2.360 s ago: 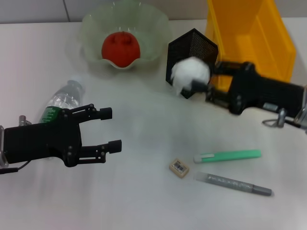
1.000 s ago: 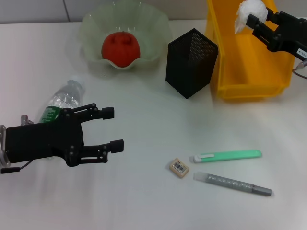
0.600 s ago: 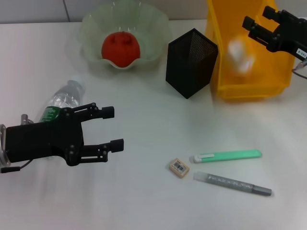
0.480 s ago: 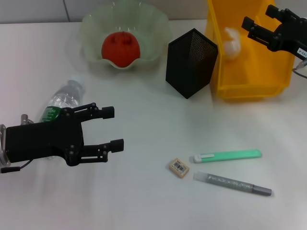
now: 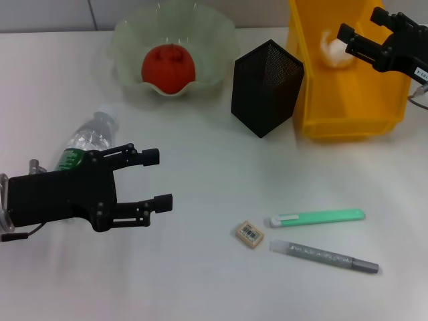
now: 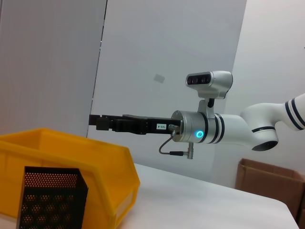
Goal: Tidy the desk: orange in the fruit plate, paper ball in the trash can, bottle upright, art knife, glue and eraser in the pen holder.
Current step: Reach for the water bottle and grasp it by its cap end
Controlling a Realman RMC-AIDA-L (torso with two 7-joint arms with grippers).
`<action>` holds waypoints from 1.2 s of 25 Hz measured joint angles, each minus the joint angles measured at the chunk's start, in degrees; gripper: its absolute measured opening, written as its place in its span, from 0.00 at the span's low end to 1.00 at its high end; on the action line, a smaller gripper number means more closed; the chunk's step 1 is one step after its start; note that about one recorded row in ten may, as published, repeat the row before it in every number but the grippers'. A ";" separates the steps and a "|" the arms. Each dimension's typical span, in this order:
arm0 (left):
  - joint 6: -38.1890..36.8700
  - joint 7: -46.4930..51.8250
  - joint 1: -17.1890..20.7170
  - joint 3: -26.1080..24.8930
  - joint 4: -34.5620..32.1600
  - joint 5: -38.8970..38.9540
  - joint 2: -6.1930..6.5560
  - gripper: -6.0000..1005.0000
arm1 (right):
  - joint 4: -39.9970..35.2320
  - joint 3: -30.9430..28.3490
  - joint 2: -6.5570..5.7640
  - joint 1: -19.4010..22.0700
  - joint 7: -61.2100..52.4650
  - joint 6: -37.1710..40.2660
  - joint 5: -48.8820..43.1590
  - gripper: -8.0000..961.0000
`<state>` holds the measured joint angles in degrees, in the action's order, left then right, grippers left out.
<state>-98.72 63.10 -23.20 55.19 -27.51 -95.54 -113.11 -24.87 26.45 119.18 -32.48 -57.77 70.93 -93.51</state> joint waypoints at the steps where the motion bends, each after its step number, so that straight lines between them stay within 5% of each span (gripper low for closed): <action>1: 0.00 0.00 0.00 0.00 0.00 0.00 0.00 0.83 | 0.00 0.00 0.00 0.02 -0.03 0.04 0.00 0.87; 7: 0.03 0.00 0.00 0.00 0.00 0.00 0.00 0.83 | -0.05 0.20 -0.04 0.23 -0.03 1.23 0.00 0.87; 13: 0.03 0.00 0.12 -0.03 0.00 0.00 0.00 0.83 | -0.09 1.32 -0.96 2.05 -0.57 11.68 -0.73 0.86; 19: 0.03 0.00 0.20 -0.09 0.00 0.00 0.00 0.83 | -0.09 10.03 -2.20 3.92 -0.21 20.93 -2.28 0.86; 26: 0.18 0.00 0.26 -0.09 0.00 -0.17 0.00 0.83 | -0.08 20.24 -2.04 3.71 0.11 21.92 -2.30 0.86; 30: 0.25 0.00 0.22 -0.09 0.00 -0.25 0.00 0.83 | -0.09 21.21 -1.81 3.65 0.12 21.66 -2.30 0.86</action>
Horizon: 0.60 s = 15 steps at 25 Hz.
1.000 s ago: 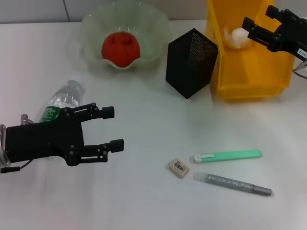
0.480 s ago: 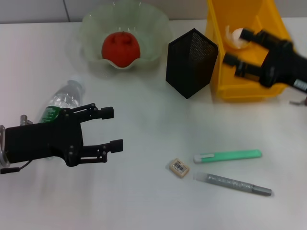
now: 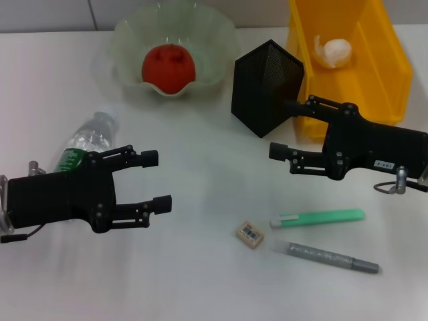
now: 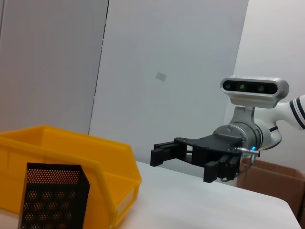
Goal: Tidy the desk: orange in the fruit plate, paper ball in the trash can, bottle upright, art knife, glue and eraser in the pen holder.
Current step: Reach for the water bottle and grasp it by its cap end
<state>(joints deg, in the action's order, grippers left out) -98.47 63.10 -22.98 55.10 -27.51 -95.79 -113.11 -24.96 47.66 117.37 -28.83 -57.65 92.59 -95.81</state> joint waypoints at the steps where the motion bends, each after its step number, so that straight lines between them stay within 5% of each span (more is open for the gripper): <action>1: 0.00 0.00 0.00 0.00 0.00 0.00 0.00 0.83 | 0.00 0.03 0.05 0.00 0.01 -0.05 0.00 0.86; 15: -0.23 0.00 0.13 0.00 0.00 0.05 0.00 0.83 | 0.00 0.13 0.03 -0.01 -0.44 -0.60 -0.92 0.86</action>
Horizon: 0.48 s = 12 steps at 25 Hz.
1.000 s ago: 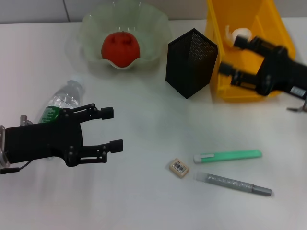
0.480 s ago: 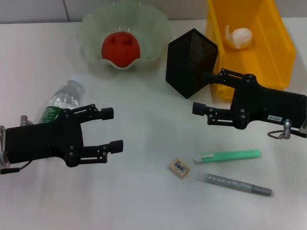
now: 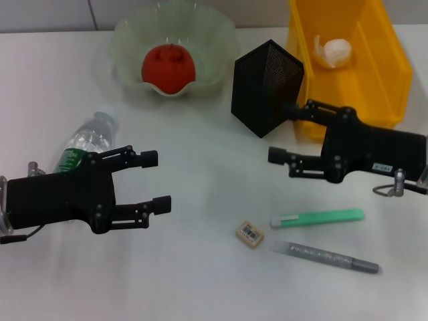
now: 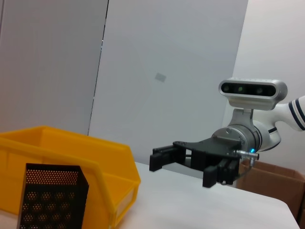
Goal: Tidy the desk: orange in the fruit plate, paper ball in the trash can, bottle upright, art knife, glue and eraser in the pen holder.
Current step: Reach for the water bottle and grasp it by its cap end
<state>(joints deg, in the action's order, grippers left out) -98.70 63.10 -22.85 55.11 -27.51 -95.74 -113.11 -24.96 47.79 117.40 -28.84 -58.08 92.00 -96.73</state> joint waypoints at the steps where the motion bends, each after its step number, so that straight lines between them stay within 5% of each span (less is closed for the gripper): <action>1: -0.01 0.00 -0.01 0.00 0.00 0.06 0.00 0.83 | 0.00 0.01 0.02 -0.09 -0.02 -0.63 -0.82 0.86; 12: 0.30 0.00 -0.19 0.00 0.00 0.12 0.05 0.83 | 0.42 0.12 0.24 -0.70 -0.49 -6.99 -6.98 0.86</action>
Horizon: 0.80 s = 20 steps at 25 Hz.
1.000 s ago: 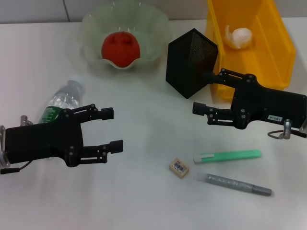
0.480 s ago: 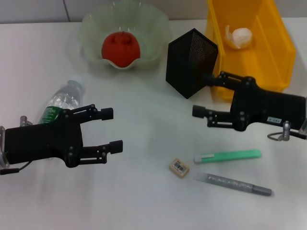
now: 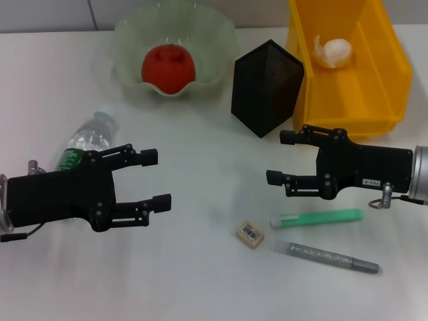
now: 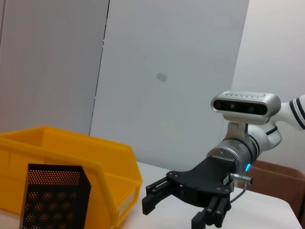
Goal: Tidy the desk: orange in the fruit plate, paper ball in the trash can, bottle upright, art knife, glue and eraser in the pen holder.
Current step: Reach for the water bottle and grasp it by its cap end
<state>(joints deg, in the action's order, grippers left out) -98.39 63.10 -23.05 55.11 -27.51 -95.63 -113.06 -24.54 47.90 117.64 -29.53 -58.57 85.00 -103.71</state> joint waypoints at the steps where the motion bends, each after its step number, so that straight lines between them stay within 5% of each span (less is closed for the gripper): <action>1: 0.01 0.00 -0.03 0.00 0.00 0.03 -0.02 0.83 | 0.01 0.00 0.02 0.00 0.00 -0.08 -0.09 0.86; 20: 6.68 6.74 -1.57 -4.07 -0.65 0.05 -0.84 0.83 | -0.33 -0.37 0.14 0.15 -0.06 -0.20 -0.19 0.86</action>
<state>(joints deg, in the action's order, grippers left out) -91.72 69.84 -24.61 51.03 -28.16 -95.57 -113.90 -24.87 47.53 117.78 -29.38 -58.62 84.80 -103.89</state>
